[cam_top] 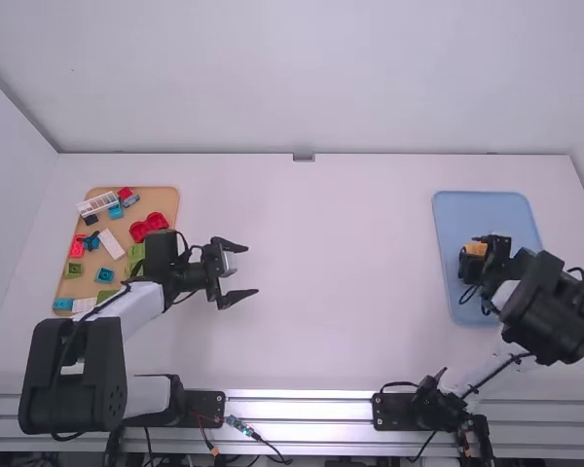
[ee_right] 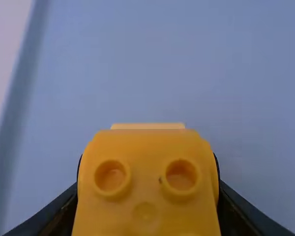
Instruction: Assemble lego blocks to make yellow taxi
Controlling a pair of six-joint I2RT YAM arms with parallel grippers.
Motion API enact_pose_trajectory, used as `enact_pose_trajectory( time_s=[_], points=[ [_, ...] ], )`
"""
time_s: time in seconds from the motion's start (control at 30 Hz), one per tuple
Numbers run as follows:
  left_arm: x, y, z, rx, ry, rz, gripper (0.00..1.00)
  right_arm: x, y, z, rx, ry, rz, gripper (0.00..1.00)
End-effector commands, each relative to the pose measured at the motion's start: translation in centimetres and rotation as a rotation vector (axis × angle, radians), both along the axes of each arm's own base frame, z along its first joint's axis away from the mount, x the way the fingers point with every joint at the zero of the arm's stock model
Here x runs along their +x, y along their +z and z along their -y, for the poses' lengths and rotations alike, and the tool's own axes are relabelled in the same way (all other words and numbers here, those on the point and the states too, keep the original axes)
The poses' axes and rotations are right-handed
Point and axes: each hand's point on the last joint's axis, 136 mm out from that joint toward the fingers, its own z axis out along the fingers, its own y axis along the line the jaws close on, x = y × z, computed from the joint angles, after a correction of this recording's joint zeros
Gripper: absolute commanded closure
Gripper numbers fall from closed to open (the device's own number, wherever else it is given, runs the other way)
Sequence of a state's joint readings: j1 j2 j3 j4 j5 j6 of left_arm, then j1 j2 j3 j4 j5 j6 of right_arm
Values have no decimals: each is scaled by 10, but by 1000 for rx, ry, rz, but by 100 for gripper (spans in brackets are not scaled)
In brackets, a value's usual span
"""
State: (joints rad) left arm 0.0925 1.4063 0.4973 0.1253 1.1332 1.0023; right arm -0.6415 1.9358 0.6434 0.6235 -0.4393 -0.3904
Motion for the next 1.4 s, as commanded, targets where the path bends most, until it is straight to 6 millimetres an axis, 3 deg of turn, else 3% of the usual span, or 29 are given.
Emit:
enact_pose_trajectory(
  time_s=[0.0,0.13,0.43,0.63,0.7,0.73,0.83,1.03,1.23,1.37],
  points=[
    [-6,-2,4,-25,-21,-29,1,3,1,0,25,-12,4,1],
    [-4,-1,4,-37,-7,-46,1,-4,10,-3,41,-17,-27,1],
    [37,5,-13,-85,263,-208,1,-18,67,-23,-14,-27,-72,1],
    [56,7,-26,-101,430,-270,1,-24,115,-54,-59,-72,-59,1],
    [60,8,-28,-86,508,-294,1,-25,133,-77,-45,-41,-33,1],
    [60,8,-28,-85,514,-295,1,-25,134,-79,-44,-38,-31,1],
    [64,14,-28,-51,609,-327,1,-25,150,-110,-37,32,-2,1],
    [66,35,-26,-19,815,-436,1,-34,153,-163,-9,134,-32,1],
    [63,60,-12,-7,792,-405,1,-41,141,-207,-1,264,-87,1],
    [64,69,-14,-12,808,-378,1,-38,140,-226,-10,325,-76,1]
  ],
)
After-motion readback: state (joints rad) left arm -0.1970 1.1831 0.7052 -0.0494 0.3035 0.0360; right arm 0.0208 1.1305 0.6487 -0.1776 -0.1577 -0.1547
